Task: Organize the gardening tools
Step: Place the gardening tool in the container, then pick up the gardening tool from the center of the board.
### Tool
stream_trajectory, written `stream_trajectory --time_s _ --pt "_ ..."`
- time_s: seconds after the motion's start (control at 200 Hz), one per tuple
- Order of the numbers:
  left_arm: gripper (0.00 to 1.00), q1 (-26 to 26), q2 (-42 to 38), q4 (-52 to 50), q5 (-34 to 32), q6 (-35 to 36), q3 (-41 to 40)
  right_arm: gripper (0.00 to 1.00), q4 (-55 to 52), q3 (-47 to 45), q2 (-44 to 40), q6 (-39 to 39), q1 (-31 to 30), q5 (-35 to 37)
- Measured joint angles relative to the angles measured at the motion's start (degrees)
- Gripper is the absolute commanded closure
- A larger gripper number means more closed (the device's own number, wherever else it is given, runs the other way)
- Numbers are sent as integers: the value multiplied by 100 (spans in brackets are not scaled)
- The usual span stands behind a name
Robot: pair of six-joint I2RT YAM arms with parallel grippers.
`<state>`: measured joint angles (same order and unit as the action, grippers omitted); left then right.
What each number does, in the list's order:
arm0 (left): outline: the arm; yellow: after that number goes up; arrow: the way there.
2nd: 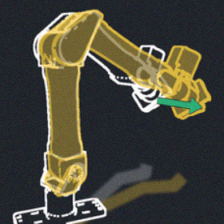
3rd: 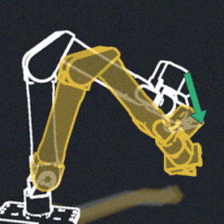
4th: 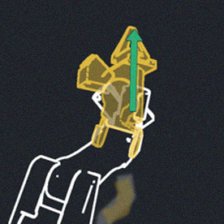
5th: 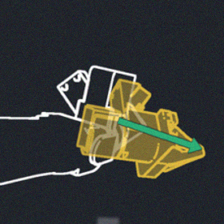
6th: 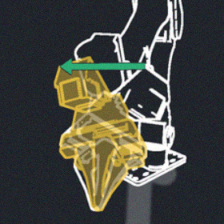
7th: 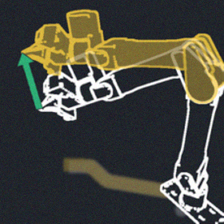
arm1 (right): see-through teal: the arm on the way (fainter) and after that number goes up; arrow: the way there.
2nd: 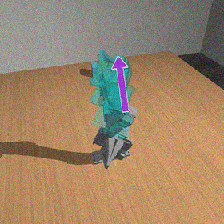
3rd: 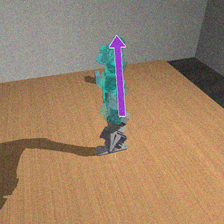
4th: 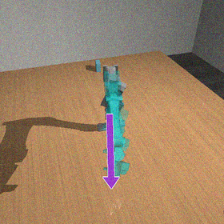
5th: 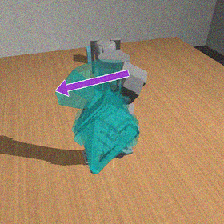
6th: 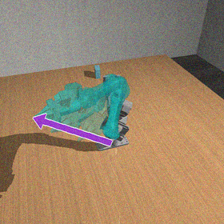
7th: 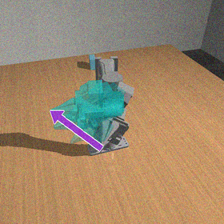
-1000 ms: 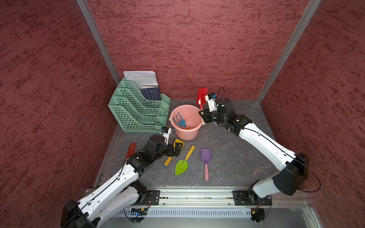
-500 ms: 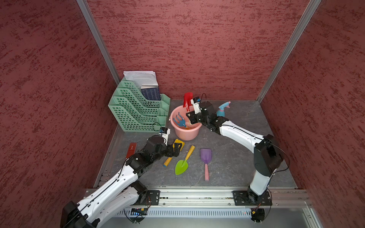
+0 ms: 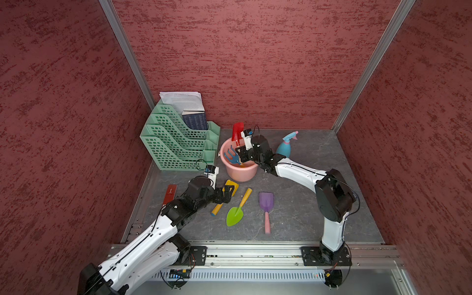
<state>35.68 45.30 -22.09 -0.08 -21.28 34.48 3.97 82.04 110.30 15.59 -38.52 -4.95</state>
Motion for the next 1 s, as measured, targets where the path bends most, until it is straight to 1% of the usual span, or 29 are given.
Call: stream_trajectory --time_s 0.095,0.22,0.255,0.346,0.406,0.566,0.716,0.806,0.877,0.997 --pt "0 -2 0 0 0 0 0 100 42 0 42 0 -2 37" --pt "0 -4 0 -2 -9 0 -2 67 68 2 50 9 -4 96" --pt "0 -4 0 -7 -22 0 -2 61 81 4 50 11 -4 120" --pt "0 -4 0 -52 -72 -2 -2 50 125 15 50 -26 -4 175" --pt "0 -4 0 -109 -127 -2 -2 47 140 28 50 -13 -4 210" --pt "0 -4 11 -306 -212 -2 0 43 221 83 50 9 -4 286" --pt "0 -4 129 -538 -291 -2 9 38 240 83 48 24 -4 308" --pt "0 -4 345 -737 -304 -2 81 33 240 83 31 24 -4 313" --pt "2 -4 573 -898 -306 2 179 29 225 66 -37 24 -4 315" --pt "6 -4 964 -1134 -304 13 354 22 188 -179 -463 76 -4 315"
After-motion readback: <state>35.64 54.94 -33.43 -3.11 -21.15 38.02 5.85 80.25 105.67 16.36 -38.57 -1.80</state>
